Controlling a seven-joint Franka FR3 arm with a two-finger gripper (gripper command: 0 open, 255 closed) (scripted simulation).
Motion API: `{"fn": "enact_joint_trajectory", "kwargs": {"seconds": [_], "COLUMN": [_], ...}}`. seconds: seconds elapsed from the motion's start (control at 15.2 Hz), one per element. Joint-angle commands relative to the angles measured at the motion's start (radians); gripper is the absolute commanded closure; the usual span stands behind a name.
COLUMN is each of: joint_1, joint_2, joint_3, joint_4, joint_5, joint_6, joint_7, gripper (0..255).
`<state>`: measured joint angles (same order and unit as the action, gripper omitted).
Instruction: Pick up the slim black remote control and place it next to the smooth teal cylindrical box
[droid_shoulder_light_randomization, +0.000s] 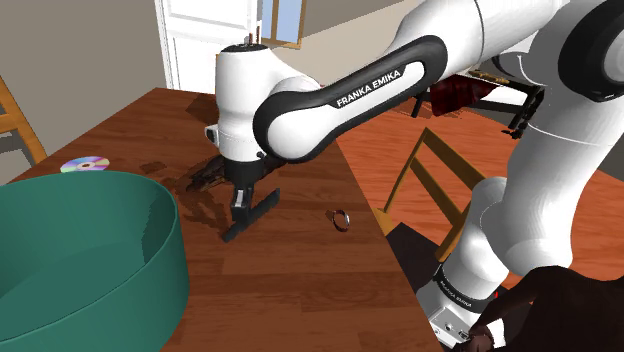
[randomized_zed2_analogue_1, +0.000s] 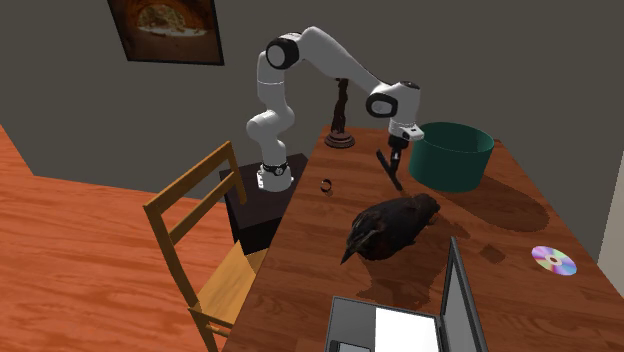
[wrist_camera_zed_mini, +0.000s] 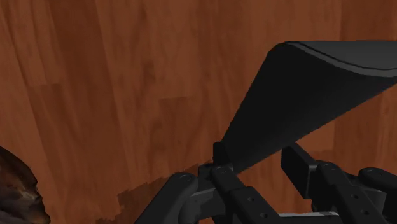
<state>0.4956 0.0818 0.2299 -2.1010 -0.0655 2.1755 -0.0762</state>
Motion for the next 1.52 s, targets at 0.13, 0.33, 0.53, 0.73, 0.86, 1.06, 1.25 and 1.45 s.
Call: {"fn": "enact_joint_trajectory", "kwargs": {"seconds": [0.13,0.33,0.53,0.73,0.86,1.06,1.25,1.45], "joint_1": [0.003,0.004,0.006,0.006,0.006,0.006,0.006,0.006], "joint_2": [0.033,0.055,0.083,0.083,0.083,0.083,0.084,0.083], "joint_3": [0.0,-0.001,-0.003,-0.003,-0.003,-0.003,-0.003,-0.003], "joint_4": [-0.023,-0.038,-0.054,-0.054,-0.054,-0.054,-0.053,-0.054], "joint_5": [-0.009,-0.018,-0.029,-0.029,-0.029,-0.029,-0.029,-0.029], "joint_6": [0.05,0.087,0.129,0.129,0.129,0.129,0.129,0.129], "joint_7": [0.008,0.015,0.024,0.024,0.024,0.024,0.024,0.024], "gripper": [255,255,255,255,255,255,0,0]}}
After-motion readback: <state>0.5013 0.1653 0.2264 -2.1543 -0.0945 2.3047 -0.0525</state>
